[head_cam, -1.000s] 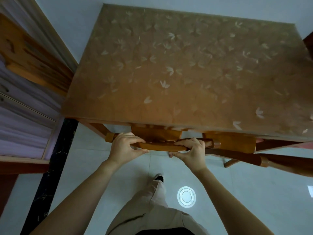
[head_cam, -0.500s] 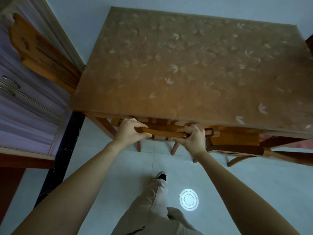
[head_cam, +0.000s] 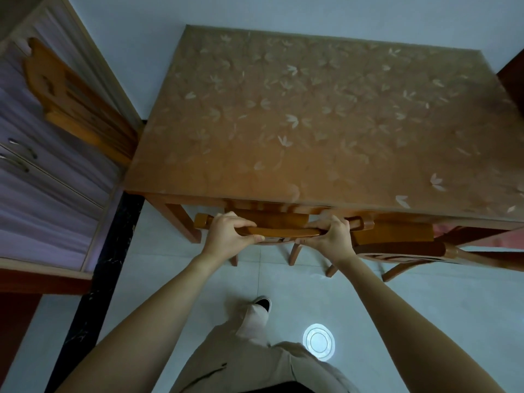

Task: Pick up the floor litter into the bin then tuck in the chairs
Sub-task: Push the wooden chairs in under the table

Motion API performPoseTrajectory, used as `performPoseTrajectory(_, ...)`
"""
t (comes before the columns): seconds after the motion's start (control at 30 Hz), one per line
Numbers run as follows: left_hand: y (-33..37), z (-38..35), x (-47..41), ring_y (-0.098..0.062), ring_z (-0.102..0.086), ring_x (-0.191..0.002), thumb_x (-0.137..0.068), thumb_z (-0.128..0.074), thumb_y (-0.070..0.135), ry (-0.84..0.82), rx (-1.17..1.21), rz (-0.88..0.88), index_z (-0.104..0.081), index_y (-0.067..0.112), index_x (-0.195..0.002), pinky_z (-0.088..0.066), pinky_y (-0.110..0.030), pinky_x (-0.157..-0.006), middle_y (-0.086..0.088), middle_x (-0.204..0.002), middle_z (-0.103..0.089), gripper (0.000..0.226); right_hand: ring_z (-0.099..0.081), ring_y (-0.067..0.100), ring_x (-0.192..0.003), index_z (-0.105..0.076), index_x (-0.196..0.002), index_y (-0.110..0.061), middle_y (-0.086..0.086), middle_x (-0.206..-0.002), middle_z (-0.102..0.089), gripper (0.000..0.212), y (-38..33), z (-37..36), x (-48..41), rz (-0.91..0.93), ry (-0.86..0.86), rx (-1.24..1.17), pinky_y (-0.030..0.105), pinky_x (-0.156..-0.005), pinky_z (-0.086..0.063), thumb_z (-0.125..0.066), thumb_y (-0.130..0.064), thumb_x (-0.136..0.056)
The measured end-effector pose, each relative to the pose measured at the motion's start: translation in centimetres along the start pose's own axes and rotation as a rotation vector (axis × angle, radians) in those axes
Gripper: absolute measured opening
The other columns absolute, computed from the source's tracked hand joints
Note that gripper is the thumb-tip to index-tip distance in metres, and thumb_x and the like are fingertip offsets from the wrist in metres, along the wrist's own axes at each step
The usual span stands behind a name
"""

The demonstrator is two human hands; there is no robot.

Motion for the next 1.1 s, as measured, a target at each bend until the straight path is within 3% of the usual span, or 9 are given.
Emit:
performPoseTrajectory(0.07,-0.3,0.2,0.1,-0.008,-0.059,-0.082,-0.061,-0.080,0.059,-0.013,-0.002,0.009,-0.077,0.033,-0.092,-0.038,-0.021,-0.077,0.015,-0.083,-0.065,0.041,-0.046,0.013,-0.099,-0.076,-0.090,-0.036,-0.016,-0.088,-0.068,0.049,-0.5,-0.1,0.5,-0.005,0.016,-0.019,0.032,-0.090,-0.024,-0.071,-0.071,-0.057)
performPoseTrajectory(0.2,-0.8,0.7,0.6,-0.009,-0.059,-0.085,-0.062,-0.081,0.056,-0.044,-0.008,-0.003,-0.076,0.031,-0.093,-0.030,-0.013,-0.078,0.013,-0.085,-0.066,0.041,-0.039,-0.010,-0.090,-0.078,-0.093,-0.023,-0.013,-0.062,-0.054,0.033,-2.0,-0.1,2.1,0.033,0.082,-0.031,0.024,-0.085,-0.021,-0.085,-0.041,-0.066)
performPoseTrajectory(0.3,-0.8,0.8,1.1,-0.012,-0.058,-0.087,-0.061,-0.083,0.053,-0.052,0.008,0.014,-0.077,0.030,-0.094,-0.028,-0.010,-0.078,0.012,-0.084,-0.064,0.041,-0.041,-0.011,-0.086,-0.078,-0.093,-0.020,-0.006,-0.052,-0.049,0.033,-2.1,-0.2,2.8,0.036,0.091,-0.023,0.019,-0.082,-0.020,-0.087,-0.038,-0.066)
performPoseTrajectory(0.43,-0.2,0.5,2.0,-0.014,-0.058,-0.089,-0.062,-0.083,0.053,-0.058,0.007,0.018,-0.076,0.030,-0.095,-0.027,-0.010,-0.077,0.012,-0.086,-0.064,0.041,-0.045,0.002,-0.086,-0.079,-0.091,-0.022,-0.018,-0.066,-0.056,0.036,-1.8,0.0,3.3,0.021,0.088,-0.019,0.031,-0.091,-0.028,-0.087,-0.042,-0.063)
performPoseTrajectory(0.6,-0.1,0.4,3.1,-0.014,-0.058,-0.089,-0.063,-0.081,0.055,-0.054,0.003,0.028,-0.076,0.031,-0.096,-0.028,-0.011,-0.077,0.014,-0.086,-0.063,0.042,-0.048,0.007,-0.088,-0.079,-0.092,-0.024,-0.016,-0.078,-0.063,0.047,-1.6,-0.1,4.1,0.052,0.055,-0.024,0.034,-0.092,-0.030,-0.076,-0.058,-0.061)
performPoseTrajectory(0.73,0.1,0.6,3.5,-0.014,-0.056,-0.090,-0.063,-0.082,0.053,-0.051,-0.008,0.032,-0.076,0.029,-0.097,-0.027,-0.010,-0.076,0.013,-0.086,-0.062,0.041,-0.045,-0.003,-0.086,-0.078,-0.093,-0.021,-0.016,-0.066,-0.063,0.041,-1.7,-0.3,4.5,0.034,0.048,-0.026,0.025,-0.088,-0.023,-0.080,-0.051,-0.065)
performPoseTrajectory(0.87,0.2,0.8,3.8,-0.014,-0.058,-0.089,-0.062,-0.082,0.052,-0.049,0.001,0.028,-0.076,0.030,-0.097,-0.033,-0.016,-0.076,0.014,-0.086,-0.062,0.041,-0.050,0.016,-0.094,-0.077,-0.092,-0.033,-0.013,-0.084,-0.065,0.056,-0.9,-0.8,4.8,-0.026,0.030,-0.004,0.036,-0.091,-0.032,-0.069,-0.075,-0.056)
performPoseTrajectory(1.0,0.3,0.8,4.2,-0.013,-0.057,-0.089,-0.064,-0.083,0.049,-0.044,0.004,0.019,-0.076,0.028,-0.097,-0.029,-0.011,-0.076,0.010,-0.086,-0.063,0.040,-0.050,0.013,-0.089,-0.078,-0.092,-0.027,-0.016,-0.081,-0.062,0.038,-1.3,-0.8,5.1,-0.005,0.051,0.021,0.038,-0.091,-0.033,-0.083,-0.052,-0.064)
performPoseTrajectory(1.1,0.3,0.9,4.2,-0.012,-0.057,-0.089,-0.064,-0.083,0.051,-0.051,-0.002,0.020,-0.076,0.029,-0.098,-0.029,-0.010,-0.076,0.009,-0.087,-0.064,0.041,-0.048,0.012,-0.088,-0.078,-0.094,-0.027,-0.013,-0.082,-0.062,0.037,-1.2,-0.9,5.2,0.006,0.062,0.054,0.035,-0.090,-0.030,-0.083,-0.050,-0.065)
Point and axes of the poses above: each hand's wrist, its own x-axis away from the middle knuckle, its own z-axis out of the back of the hand, y = z × x, the point moved 3 cm from there along -x, towards the middle knuckle
